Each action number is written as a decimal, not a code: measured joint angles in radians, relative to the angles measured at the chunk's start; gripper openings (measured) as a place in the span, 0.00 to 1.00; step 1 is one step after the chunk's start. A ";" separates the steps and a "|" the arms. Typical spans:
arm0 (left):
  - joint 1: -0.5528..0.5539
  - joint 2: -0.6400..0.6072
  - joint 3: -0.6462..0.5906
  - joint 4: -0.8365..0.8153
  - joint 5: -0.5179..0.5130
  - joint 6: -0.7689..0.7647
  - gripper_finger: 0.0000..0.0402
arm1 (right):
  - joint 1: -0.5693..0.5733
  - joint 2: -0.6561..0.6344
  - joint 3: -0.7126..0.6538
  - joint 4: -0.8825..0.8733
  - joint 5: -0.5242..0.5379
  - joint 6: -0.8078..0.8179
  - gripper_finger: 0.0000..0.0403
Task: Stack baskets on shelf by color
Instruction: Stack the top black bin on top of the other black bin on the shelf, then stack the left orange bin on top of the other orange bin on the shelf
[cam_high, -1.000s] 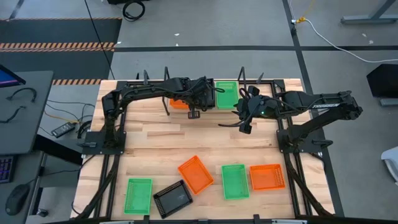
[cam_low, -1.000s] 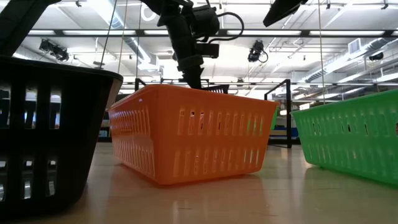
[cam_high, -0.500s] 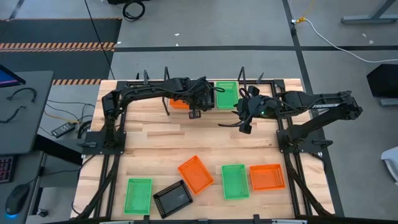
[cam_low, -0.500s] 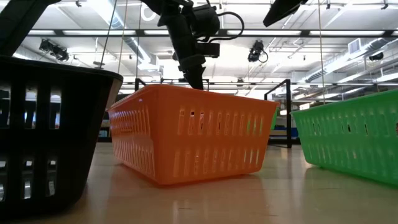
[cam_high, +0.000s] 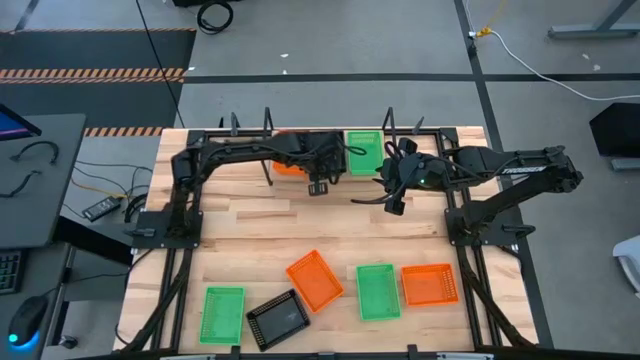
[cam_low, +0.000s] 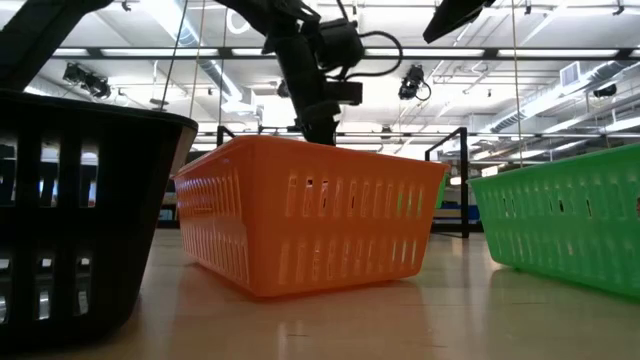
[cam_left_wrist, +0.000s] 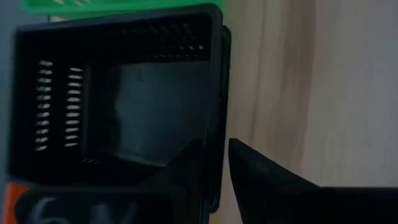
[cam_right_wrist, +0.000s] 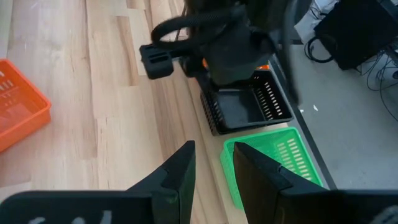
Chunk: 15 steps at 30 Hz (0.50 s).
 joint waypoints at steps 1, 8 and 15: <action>0.000 0.007 0.000 0.001 0.001 0.002 0.21 | 0.000 0.000 0.000 0.000 0.000 0.000 0.28; 0.000 0.000 0.000 -0.001 -0.018 0.012 0.21 | 0.000 0.000 0.000 0.000 0.000 0.000 0.28; -0.004 -0.066 0.000 -0.004 -0.050 0.021 0.19 | 0.000 0.000 0.000 0.001 0.000 0.003 0.28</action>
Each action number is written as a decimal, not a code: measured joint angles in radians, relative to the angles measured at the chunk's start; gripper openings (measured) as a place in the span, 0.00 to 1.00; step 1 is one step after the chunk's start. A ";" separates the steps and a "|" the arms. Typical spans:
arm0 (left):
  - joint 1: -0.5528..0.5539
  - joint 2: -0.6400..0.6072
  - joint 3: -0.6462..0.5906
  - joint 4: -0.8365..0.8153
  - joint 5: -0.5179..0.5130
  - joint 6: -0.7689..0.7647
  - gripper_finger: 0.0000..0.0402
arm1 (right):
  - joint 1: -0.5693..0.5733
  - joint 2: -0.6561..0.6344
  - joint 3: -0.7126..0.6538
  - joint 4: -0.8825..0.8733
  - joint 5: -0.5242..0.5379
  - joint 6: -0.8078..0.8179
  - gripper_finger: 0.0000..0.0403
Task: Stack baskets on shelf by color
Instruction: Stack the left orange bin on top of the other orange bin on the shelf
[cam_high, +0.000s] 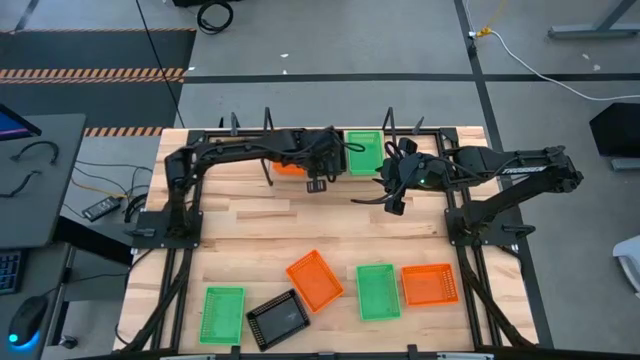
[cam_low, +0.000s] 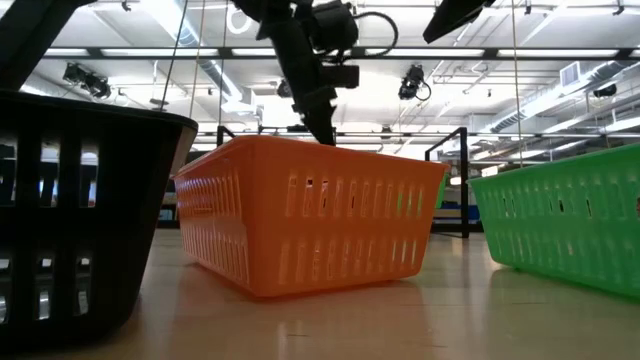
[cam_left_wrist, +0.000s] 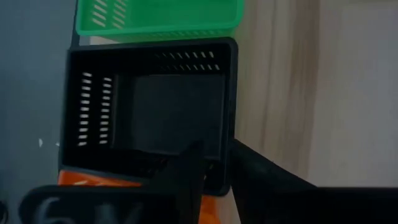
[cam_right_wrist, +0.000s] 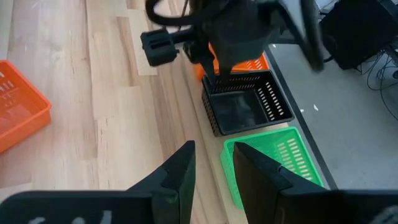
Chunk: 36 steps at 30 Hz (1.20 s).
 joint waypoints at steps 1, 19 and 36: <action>0.000 -0.009 0.000 -0.003 -0.001 0.000 0.19 | 0.000 0.000 0.000 0.000 0.000 0.000 0.28; -0.079 -0.090 -0.050 -0.056 0.115 -0.086 0.09 | 0.012 0.000 -0.113 -0.018 -0.095 0.133 0.28; -0.155 -0.685 -0.737 0.574 0.149 -0.345 0.13 | 0.057 0.010 -0.169 0.052 -0.315 0.233 0.28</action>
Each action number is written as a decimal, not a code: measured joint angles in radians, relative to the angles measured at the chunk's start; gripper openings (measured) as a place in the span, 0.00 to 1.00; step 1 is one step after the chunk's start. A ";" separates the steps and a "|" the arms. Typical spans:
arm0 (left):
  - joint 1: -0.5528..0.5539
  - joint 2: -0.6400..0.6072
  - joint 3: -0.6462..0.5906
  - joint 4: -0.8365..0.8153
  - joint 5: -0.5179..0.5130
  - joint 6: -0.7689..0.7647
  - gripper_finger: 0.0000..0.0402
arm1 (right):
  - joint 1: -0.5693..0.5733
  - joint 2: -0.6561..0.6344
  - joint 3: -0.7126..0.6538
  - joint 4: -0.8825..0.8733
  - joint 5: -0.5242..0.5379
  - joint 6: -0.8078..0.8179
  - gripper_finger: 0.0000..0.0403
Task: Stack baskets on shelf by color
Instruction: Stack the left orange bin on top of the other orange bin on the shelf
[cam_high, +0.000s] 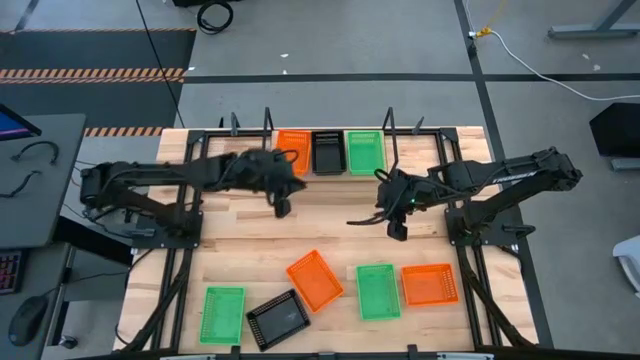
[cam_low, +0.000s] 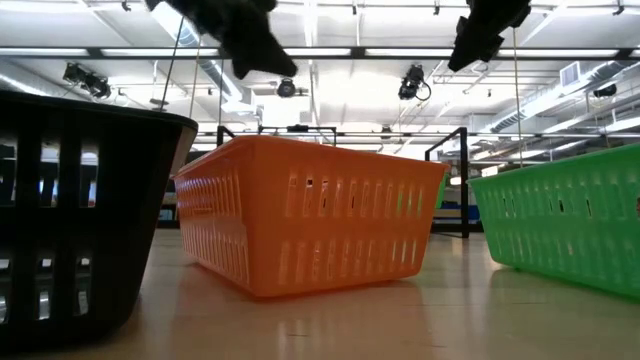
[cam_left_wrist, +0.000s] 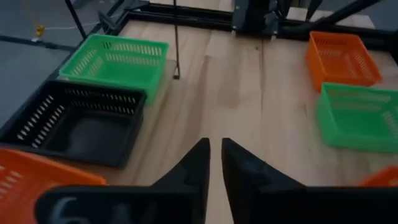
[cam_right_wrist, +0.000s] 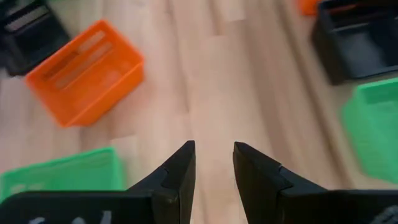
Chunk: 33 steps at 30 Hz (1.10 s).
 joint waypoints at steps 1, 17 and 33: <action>-0.017 -0.021 -0.036 0.020 -0.015 -0.005 0.14 | 0.004 0.004 0.000 0.002 -0.020 0.002 0.28; -0.219 -0.213 -0.199 0.140 -0.197 0.004 0.24 | 0.119 0.255 0.065 -0.157 -0.134 0.216 0.28; -0.413 -0.224 -0.198 0.014 -0.393 -0.075 0.22 | 0.197 0.514 0.238 0.157 -0.104 -0.061 0.43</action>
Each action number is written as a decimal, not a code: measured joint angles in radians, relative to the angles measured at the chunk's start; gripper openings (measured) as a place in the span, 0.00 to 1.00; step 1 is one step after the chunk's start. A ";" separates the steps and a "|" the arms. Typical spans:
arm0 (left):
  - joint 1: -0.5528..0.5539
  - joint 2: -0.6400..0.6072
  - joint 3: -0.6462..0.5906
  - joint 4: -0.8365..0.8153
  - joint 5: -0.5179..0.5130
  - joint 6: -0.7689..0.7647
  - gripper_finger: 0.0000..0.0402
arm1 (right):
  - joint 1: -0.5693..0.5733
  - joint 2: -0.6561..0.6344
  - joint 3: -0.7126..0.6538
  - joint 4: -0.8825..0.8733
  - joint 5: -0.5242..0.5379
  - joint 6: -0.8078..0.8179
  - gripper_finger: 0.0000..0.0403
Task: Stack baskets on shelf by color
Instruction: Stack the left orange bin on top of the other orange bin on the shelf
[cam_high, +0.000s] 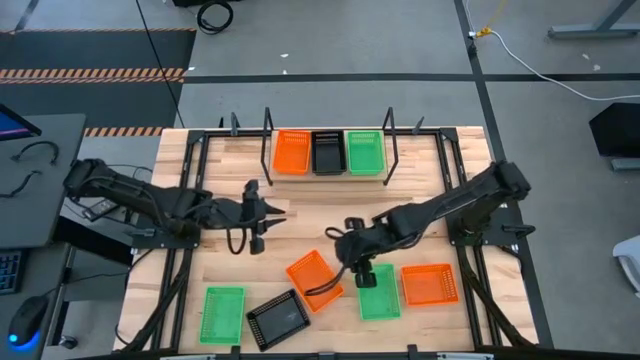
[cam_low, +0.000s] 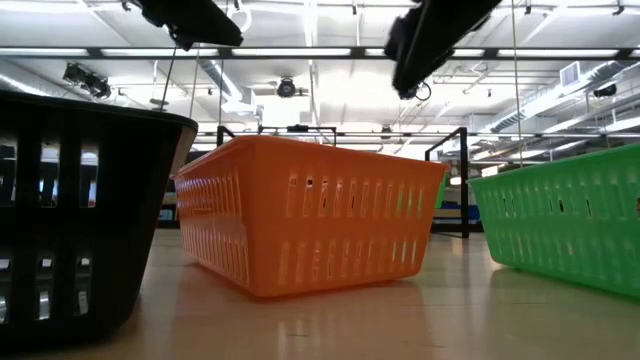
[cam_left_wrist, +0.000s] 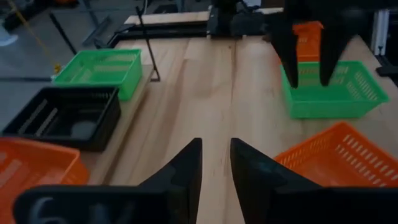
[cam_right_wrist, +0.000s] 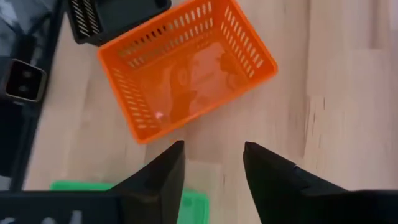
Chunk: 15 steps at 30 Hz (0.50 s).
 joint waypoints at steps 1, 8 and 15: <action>-0.009 0.000 0.000 -0.009 -0.011 -0.012 0.22 | 0.005 0.023 0.017 0.000 0.001 -0.018 0.45; -0.083 0.001 0.000 -0.029 -0.073 -0.132 0.22 | 0.061 0.169 0.169 -0.009 0.000 -0.133 0.51; -0.138 0.002 0.000 -0.111 -0.187 -0.251 0.21 | 0.132 0.272 0.289 -0.071 0.023 -0.150 0.50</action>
